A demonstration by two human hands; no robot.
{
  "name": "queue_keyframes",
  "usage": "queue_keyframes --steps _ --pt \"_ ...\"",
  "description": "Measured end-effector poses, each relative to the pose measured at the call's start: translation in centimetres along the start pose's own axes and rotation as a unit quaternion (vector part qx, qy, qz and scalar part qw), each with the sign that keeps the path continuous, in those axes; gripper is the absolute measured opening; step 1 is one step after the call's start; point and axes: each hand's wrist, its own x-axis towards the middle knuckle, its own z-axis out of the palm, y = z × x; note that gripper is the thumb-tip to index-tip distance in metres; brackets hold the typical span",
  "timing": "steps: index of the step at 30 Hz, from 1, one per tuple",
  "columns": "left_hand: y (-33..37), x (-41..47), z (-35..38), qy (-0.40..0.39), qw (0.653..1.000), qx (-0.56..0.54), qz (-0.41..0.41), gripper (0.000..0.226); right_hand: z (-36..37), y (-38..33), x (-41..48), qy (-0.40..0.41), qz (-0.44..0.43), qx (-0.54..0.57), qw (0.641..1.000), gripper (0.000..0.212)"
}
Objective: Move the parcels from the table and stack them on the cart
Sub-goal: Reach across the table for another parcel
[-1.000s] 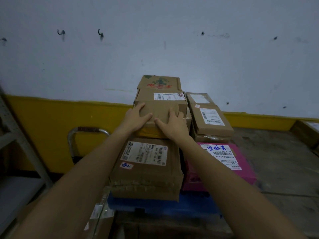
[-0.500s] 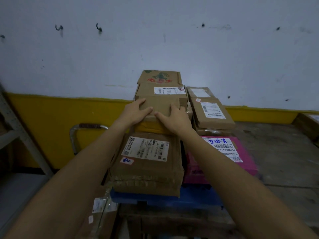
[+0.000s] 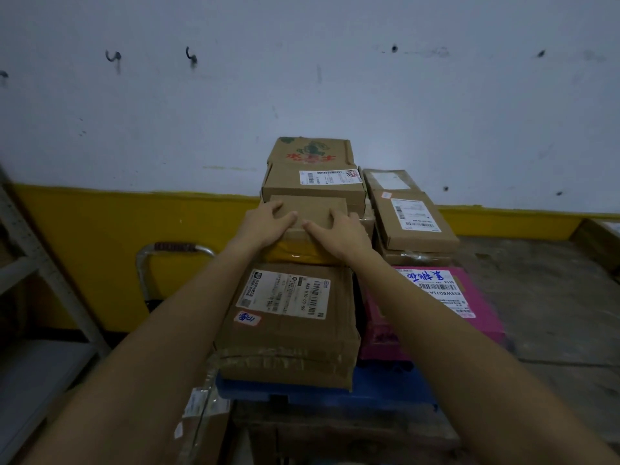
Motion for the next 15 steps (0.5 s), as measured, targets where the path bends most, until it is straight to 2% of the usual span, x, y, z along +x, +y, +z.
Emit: queue_keyframes --steps 10,15 --pt "-0.7 -0.1 1.0 0.055 0.998 0.016 0.008 0.059 1.5 1.2 0.0 0.040 -0.021 0.010 0.999 0.081" --pt "-0.8 -0.2 1.0 0.047 0.998 0.039 0.017 0.059 1.6 1.3 -0.1 0.048 -0.016 0.014 0.999 0.083"
